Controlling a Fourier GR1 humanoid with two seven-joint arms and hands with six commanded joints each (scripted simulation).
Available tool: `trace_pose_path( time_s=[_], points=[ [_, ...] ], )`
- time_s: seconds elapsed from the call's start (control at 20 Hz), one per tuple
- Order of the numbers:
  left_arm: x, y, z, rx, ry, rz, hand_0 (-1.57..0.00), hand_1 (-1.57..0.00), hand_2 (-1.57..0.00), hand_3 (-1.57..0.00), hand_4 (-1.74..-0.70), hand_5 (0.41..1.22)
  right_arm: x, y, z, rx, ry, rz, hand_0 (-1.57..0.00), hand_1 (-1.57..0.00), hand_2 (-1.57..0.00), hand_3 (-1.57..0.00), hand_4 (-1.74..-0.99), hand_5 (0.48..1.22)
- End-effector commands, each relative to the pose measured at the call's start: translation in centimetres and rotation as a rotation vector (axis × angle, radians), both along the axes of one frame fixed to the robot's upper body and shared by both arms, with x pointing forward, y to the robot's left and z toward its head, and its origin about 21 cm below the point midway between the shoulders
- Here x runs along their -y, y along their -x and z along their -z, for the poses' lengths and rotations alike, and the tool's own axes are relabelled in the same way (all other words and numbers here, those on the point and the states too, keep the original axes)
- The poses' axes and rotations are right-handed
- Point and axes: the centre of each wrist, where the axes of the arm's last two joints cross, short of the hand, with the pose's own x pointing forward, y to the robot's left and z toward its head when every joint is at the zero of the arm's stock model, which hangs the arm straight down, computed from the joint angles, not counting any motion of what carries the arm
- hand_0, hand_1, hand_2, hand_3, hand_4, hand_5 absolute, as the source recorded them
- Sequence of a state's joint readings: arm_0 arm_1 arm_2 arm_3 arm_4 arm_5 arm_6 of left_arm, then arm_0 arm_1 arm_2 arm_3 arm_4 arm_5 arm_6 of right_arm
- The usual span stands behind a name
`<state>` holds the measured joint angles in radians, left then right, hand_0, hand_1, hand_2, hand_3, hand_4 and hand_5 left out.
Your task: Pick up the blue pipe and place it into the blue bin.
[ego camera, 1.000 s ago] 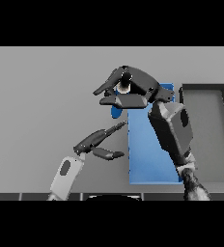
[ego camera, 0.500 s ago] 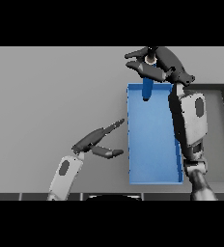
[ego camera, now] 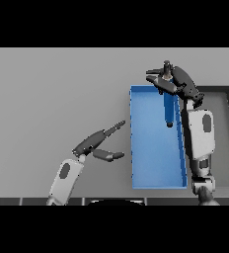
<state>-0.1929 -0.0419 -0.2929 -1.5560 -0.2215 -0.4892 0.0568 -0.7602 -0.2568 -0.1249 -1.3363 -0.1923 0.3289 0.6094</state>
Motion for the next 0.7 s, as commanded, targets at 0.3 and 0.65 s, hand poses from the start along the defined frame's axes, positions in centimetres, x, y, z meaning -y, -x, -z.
trace_pose_path(
  time_s=[0.3, 0.65],
  points=[
    [-0.3, 0.0, -0.1, 0.019, 0.002, -0.001, 0.00, 0.00, 0.00, 0.00, -0.92, 0.480, 1.0, -0.4, 6.7, -0.235, 0.066, 0.090, -1.57, -1.57, -1.57, -1.01, -1.585, 1.221],
    [0.2, 0.2, 0.1, 0.017, 0.002, -0.006, 0.00, 0.00, 0.00, 0.00, -0.92, 0.493, 0.9, -1.4, 8.9, -0.469, 0.050, 0.213, -1.08, -1.03, -0.99, -0.29, -1.469, 1.148]
  ],
)
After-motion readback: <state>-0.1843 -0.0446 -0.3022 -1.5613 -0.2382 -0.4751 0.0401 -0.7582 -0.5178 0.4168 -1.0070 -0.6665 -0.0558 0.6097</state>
